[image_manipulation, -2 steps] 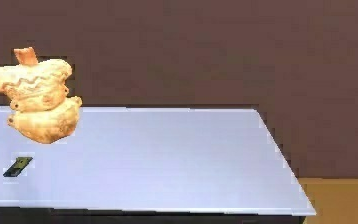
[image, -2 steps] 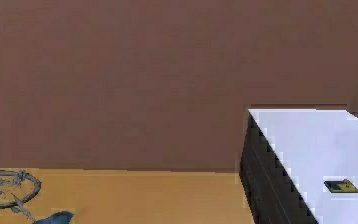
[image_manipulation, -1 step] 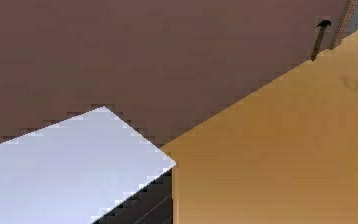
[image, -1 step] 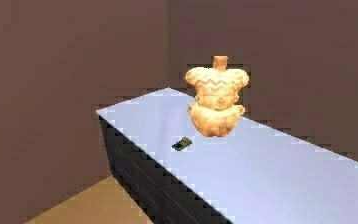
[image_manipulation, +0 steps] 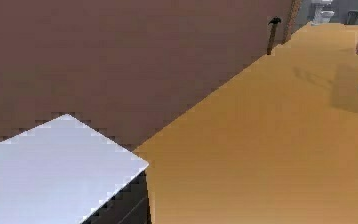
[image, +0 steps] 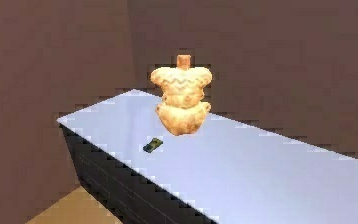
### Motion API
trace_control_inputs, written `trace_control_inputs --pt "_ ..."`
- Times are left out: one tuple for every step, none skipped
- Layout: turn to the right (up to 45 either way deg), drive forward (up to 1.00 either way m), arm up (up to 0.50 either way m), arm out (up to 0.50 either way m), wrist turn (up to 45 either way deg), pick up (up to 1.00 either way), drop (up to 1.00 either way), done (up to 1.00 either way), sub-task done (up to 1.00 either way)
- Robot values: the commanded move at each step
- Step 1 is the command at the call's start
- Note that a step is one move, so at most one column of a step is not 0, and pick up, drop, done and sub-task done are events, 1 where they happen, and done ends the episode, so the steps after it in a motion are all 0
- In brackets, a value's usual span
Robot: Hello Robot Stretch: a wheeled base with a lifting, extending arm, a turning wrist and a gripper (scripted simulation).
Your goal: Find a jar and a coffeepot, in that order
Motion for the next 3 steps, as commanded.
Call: trace_control_inputs --pt "0.0 0.0 0.0 0.0 0.0 0.0 0.0 0.0 1.0" --pt "45.0 0.0 0.0 0.0 0.0 0.0 0.0 0.0 0.0" --pt "45.0 0.0 0.0 0.0 0.0 0.0 0.0 0.0 0.0"
